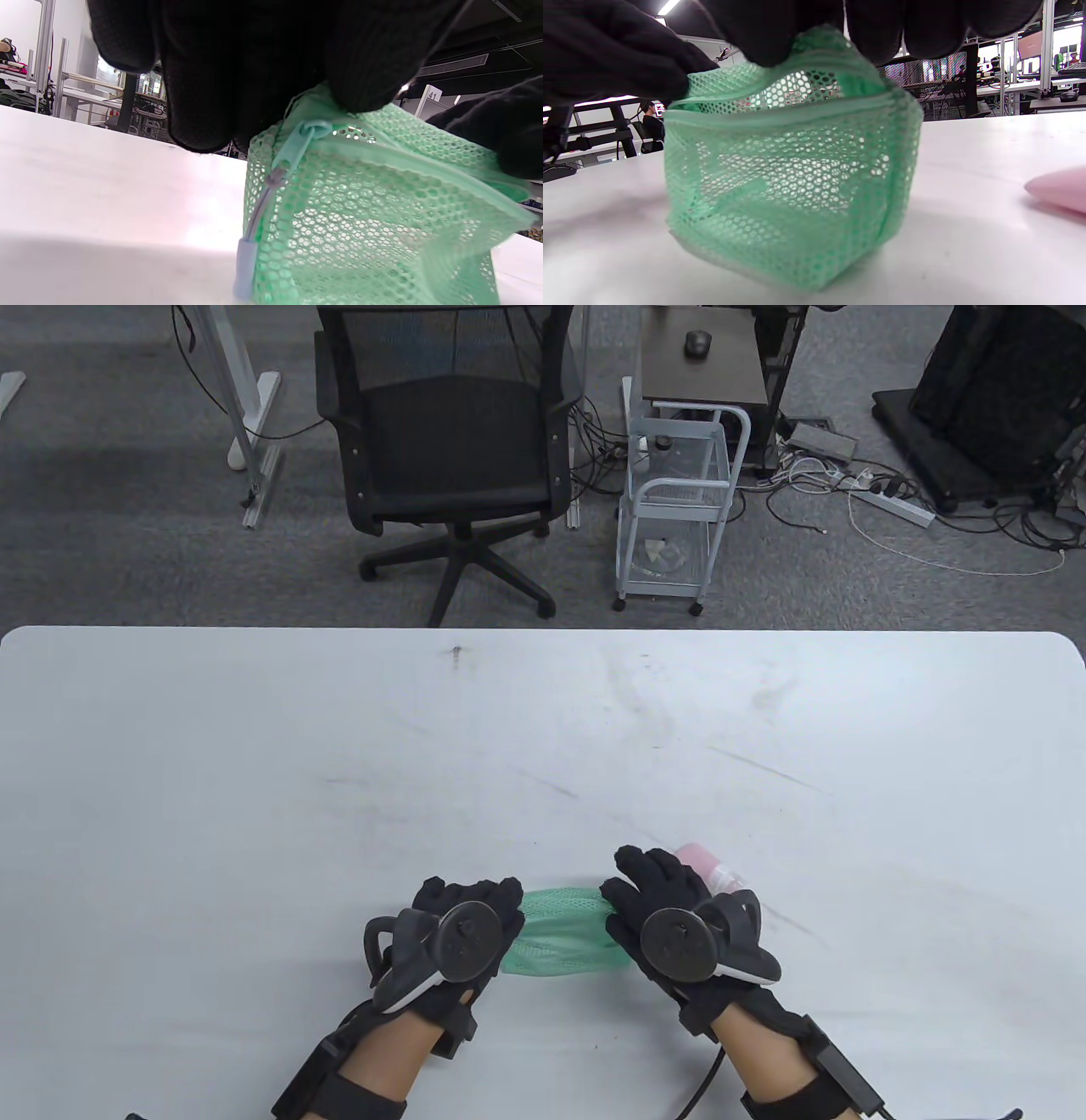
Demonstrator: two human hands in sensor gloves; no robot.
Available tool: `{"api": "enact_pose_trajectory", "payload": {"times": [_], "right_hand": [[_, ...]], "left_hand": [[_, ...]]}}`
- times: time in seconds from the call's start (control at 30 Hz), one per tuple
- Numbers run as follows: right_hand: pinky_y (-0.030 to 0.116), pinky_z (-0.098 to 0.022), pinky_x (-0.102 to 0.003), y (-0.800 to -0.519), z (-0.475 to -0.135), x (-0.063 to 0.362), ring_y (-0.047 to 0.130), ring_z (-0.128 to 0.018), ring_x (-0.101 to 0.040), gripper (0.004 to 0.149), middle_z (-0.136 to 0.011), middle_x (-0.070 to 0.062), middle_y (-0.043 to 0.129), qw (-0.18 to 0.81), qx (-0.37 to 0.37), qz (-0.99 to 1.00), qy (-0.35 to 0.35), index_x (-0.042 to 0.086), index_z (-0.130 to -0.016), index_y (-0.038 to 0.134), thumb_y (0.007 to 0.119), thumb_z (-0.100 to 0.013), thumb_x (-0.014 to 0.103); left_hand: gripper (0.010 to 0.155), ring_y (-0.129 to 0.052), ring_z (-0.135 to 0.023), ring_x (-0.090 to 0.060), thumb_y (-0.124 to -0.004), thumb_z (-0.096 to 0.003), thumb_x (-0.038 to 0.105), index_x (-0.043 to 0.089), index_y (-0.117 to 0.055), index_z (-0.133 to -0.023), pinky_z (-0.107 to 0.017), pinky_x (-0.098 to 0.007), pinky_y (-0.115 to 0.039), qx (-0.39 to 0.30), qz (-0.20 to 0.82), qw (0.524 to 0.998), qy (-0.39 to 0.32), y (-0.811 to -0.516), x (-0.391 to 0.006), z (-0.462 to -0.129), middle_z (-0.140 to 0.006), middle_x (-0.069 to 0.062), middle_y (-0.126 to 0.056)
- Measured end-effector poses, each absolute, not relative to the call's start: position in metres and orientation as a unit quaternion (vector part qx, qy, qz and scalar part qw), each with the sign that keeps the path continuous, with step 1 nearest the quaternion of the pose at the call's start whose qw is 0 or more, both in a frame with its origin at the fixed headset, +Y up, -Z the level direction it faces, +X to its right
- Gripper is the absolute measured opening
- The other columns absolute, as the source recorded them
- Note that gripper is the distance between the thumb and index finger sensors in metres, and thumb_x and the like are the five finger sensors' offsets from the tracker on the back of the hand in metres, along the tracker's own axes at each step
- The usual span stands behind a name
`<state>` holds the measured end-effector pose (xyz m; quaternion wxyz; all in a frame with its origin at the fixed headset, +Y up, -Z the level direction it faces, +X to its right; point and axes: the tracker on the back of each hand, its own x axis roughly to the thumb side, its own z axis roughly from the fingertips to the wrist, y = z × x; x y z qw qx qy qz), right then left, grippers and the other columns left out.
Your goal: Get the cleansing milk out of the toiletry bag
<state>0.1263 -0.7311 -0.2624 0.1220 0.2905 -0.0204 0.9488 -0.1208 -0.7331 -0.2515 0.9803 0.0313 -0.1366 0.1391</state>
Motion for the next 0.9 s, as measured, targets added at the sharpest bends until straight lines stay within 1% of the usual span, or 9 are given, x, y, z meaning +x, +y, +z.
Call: {"api": "enact_pose_trajectory", "payload": {"times": [0.2,0.53,0.6,0.63,0.9], "right_hand": [[0.059,-0.063,-0.074,-0.735,-0.263,0.124,0.064,-0.092,-0.068,0.045,-0.113,-0.032,0.063,0.110,0.291,0.950,-0.016,0.003,-0.094,0.082,0.083,-0.056,0.027],[0.060,-0.063,-0.074,-0.735,-0.262,0.121,0.066,-0.092,-0.067,0.038,-0.111,-0.031,0.067,0.101,0.296,0.950,-0.023,0.004,-0.088,0.087,0.084,-0.055,0.024],[0.060,-0.063,-0.074,-0.735,-0.263,0.122,0.066,-0.092,-0.067,0.038,-0.111,-0.030,0.068,0.106,0.294,0.949,-0.026,0.005,-0.087,0.087,0.084,-0.055,0.024],[0.060,-0.063,-0.074,-0.735,-0.263,0.123,0.067,-0.092,-0.067,0.038,-0.111,-0.030,0.068,0.109,0.293,0.949,-0.026,0.005,-0.087,0.087,0.084,-0.055,0.023],[0.059,-0.063,-0.074,-0.732,-0.267,0.133,0.067,-0.092,-0.067,0.037,-0.111,-0.030,0.069,0.129,0.275,0.951,-0.052,0.005,-0.088,0.088,0.084,-0.055,0.022]], "left_hand": [[0.046,-0.103,-0.078,-0.038,-0.088,-0.0493,0.042,0.025,-0.090,-0.092,-0.070,-0.063,-0.068,0.026,0.141,0.979,-0.141,-0.734,-0.120,-0.252,-0.092,-0.008,-0.101],[0.047,-0.103,-0.079,-0.039,-0.088,-0.0490,0.042,0.025,-0.090,-0.093,-0.070,-0.063,-0.068,0.020,0.146,0.978,-0.146,-0.734,-0.119,-0.252,-0.093,-0.009,-0.101],[0.048,-0.103,-0.079,-0.038,-0.088,-0.0489,0.043,0.025,-0.090,-0.093,-0.070,-0.064,-0.068,0.017,0.148,0.978,-0.146,-0.733,-0.120,-0.252,-0.093,-0.006,-0.101],[0.048,-0.103,-0.079,-0.038,-0.088,-0.0488,0.043,0.025,-0.090,-0.093,-0.070,-0.064,-0.067,0.016,0.149,0.978,-0.145,-0.733,-0.120,-0.252,-0.093,-0.008,-0.101],[0.047,-0.103,-0.079,-0.039,-0.088,-0.0488,0.042,0.025,-0.090,-0.093,-0.070,-0.064,-0.067,0.004,0.148,0.981,-0.123,-0.736,-0.134,-0.260,-0.093,-0.008,-0.101]]}}
